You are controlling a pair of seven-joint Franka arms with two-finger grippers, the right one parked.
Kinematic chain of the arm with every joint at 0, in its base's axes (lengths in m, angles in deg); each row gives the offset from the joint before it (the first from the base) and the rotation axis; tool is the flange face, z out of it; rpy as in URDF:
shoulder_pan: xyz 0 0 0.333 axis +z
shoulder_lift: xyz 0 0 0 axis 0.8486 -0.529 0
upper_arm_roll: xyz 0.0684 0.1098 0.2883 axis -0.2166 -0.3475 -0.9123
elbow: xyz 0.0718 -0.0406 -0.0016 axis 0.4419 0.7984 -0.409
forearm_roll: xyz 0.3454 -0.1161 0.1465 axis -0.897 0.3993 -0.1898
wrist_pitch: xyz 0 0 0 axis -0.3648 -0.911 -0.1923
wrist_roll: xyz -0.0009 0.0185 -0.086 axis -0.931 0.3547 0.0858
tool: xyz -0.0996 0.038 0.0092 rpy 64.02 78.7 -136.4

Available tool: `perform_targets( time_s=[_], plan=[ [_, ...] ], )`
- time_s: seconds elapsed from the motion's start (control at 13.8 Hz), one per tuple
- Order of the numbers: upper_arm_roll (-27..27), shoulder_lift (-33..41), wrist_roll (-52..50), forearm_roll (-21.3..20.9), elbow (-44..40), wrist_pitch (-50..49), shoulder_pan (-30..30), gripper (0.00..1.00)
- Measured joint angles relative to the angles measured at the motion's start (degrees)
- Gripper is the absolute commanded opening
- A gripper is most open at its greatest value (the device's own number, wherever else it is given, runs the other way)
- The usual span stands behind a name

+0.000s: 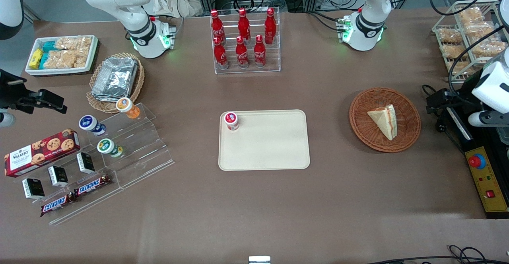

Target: Place sandwich from basket to tray

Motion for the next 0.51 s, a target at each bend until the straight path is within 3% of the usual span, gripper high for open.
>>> perform_targets(
  time_s=[0.51],
  plan=[
    [0.0, -0.1, 0.0, 0.0, 0.0, -1.5, 0.0, 1.0]
  ],
)
